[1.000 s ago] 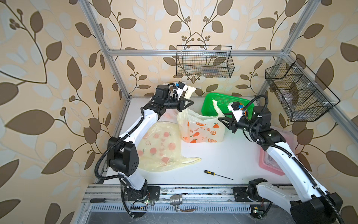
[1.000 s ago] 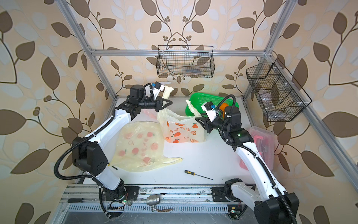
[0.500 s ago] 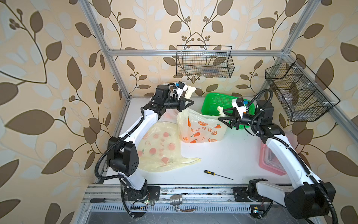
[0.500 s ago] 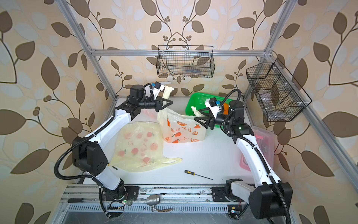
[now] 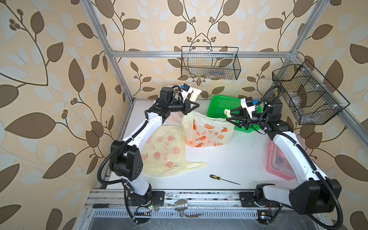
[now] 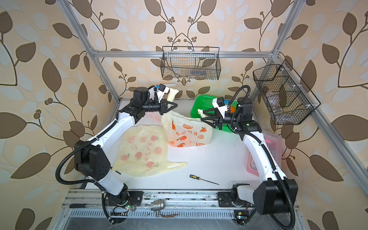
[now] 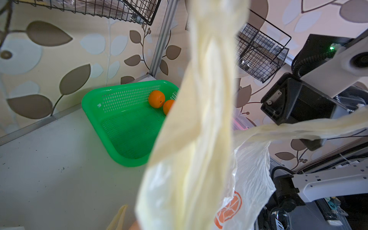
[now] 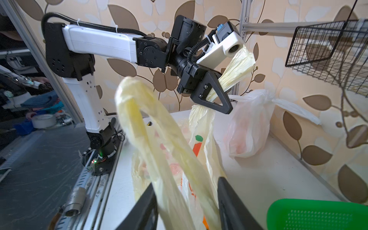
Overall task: Place the oranges into plastic bags & tie knots
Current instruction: Tie the plastic bag at the center of the board.
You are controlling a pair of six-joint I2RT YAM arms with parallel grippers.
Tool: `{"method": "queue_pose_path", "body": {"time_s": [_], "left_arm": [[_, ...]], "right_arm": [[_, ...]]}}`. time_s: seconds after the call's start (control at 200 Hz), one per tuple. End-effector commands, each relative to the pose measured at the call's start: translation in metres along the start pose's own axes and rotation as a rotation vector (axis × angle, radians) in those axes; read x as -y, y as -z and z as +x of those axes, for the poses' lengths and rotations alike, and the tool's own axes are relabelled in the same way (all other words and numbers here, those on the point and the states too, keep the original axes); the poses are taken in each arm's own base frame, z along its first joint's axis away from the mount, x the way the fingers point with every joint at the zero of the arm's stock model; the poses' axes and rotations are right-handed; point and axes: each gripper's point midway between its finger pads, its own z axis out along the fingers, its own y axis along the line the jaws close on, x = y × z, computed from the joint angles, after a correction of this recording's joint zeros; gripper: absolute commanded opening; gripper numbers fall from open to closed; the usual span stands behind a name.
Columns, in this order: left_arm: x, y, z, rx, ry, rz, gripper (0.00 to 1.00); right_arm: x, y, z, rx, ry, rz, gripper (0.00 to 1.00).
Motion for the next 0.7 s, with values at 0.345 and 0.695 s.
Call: {"method": "queue_pose_path", "body": {"time_s": [0.345, 0.695], "left_arm": [[0.058, 0.008, 0.000, 0.005, -0.152, 0.189, 0.00], [0.122, -0.021, 0.052, -0.159, -0.223, 0.429, 0.00]], "right_arm": [[0.040, 0.002, 0.024, -0.135, -0.058, 0.497, 0.00], [0.035, -0.035, 0.048, -0.172, -0.099, 0.475, 0.00]]}}
